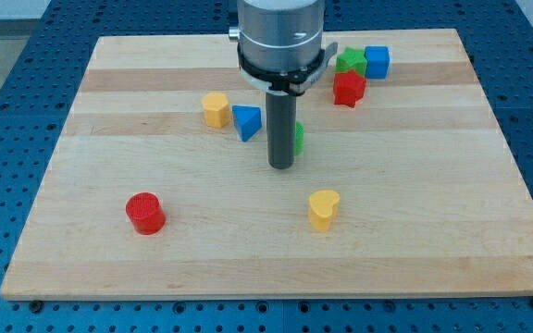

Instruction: Move the green circle left to the green star

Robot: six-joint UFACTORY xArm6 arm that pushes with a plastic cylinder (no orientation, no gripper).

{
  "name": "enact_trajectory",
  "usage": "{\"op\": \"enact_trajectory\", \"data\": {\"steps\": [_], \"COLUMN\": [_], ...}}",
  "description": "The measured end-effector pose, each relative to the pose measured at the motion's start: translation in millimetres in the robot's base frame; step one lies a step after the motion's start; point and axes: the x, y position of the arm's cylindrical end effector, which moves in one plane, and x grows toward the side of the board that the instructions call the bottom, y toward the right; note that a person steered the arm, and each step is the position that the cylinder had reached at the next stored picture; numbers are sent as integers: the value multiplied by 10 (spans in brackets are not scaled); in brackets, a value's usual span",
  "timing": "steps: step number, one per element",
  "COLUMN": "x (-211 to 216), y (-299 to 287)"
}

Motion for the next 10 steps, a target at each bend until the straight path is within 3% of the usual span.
{"op": "enact_trajectory", "data": {"steps": [4, 10], "x": [-542, -653], "y": [10, 472]}}
